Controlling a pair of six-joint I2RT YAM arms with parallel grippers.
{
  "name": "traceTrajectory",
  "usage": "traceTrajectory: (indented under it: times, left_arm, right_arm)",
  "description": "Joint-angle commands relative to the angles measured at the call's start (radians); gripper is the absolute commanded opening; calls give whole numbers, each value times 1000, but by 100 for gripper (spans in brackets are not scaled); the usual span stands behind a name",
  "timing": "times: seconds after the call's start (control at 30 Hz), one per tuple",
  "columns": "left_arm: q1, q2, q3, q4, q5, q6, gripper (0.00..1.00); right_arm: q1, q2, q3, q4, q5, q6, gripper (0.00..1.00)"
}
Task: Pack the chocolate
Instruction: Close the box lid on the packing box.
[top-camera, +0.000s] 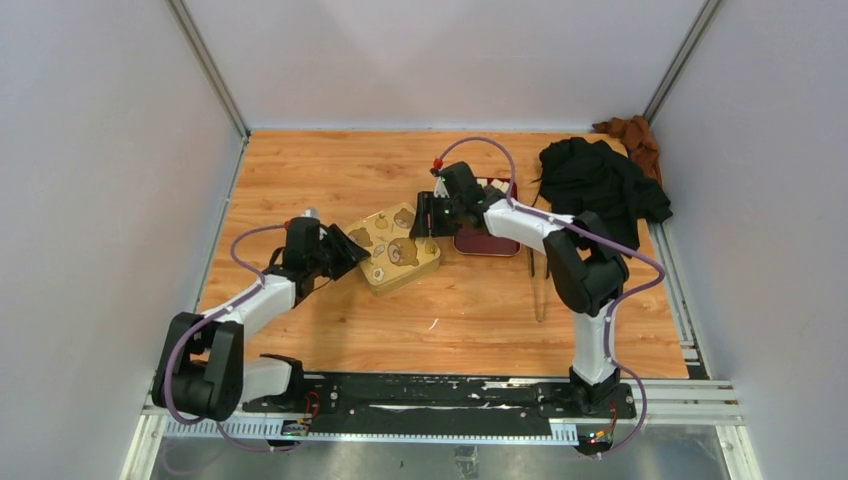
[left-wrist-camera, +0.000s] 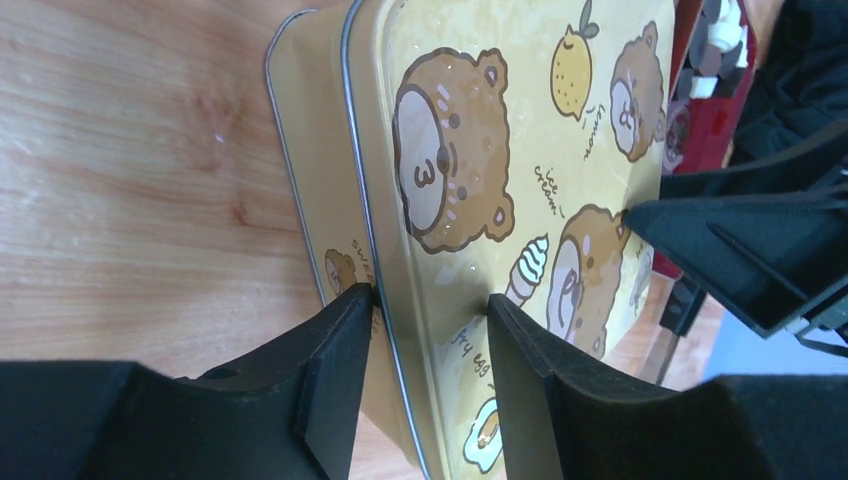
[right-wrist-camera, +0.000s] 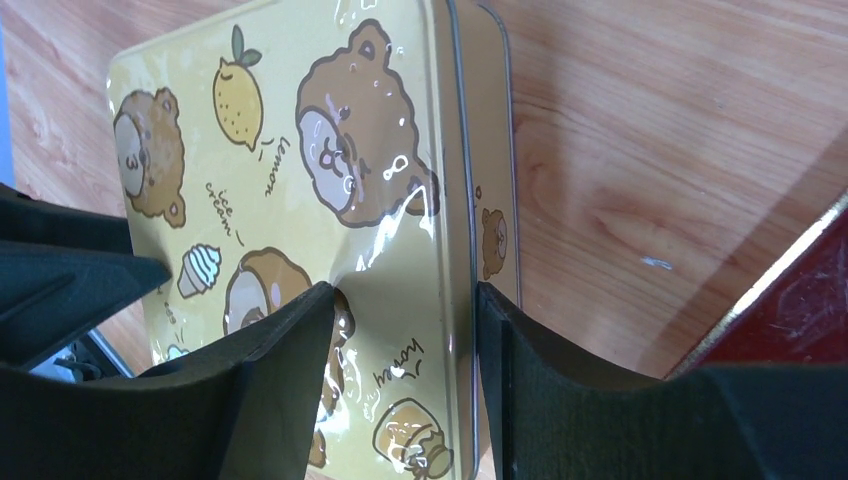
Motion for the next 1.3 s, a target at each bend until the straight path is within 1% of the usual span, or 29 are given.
traceTrajectory:
  times: [0.0,0.07,0.2,0.33,0.4,0.6,0.8,0.93,1.0,1.13,1.27]
  left_arm:
    - [-8,-34,-49,101,166,-59,48]
    - [-10,-65,-81,102,175,-69,44]
    - [-20,-135,-149,101,181,-77,41]
    - [-22,-197,-222,102,165,-71,35]
    - [-22,-211,-258,102,151,-58,34]
    - [-23,-191,-348,101,109,-17,33]
    - [-36,-164,-422,96,58,4,33]
    - [-36,-168,-430,65,31,9,33]
    - [-36,-187,-427,35,17,29,35]
    - [-36,-264,-397,-39,18,44,45]
    - [-35,-382,-317,-135,3,38,54]
  right_arm:
    - [28,-56,-36,-6,-10,37,58]
    - [28,-78,-66,-7,-1,33,58]
    - [35,-136,-141,-2,9,19,58]
    - [45,-180,-241,44,15,2,58]
    - [45,-190,-290,67,17,-2,58]
    - [44,-200,-394,146,75,-18,60]
    - [45,-224,-472,208,66,-7,60]
    - [41,-248,-499,218,53,1,61]
    - [36,-258,-510,223,54,4,61]
    - [12,-281,-519,256,-13,32,61]
    - [1,-310,-477,234,-53,34,62]
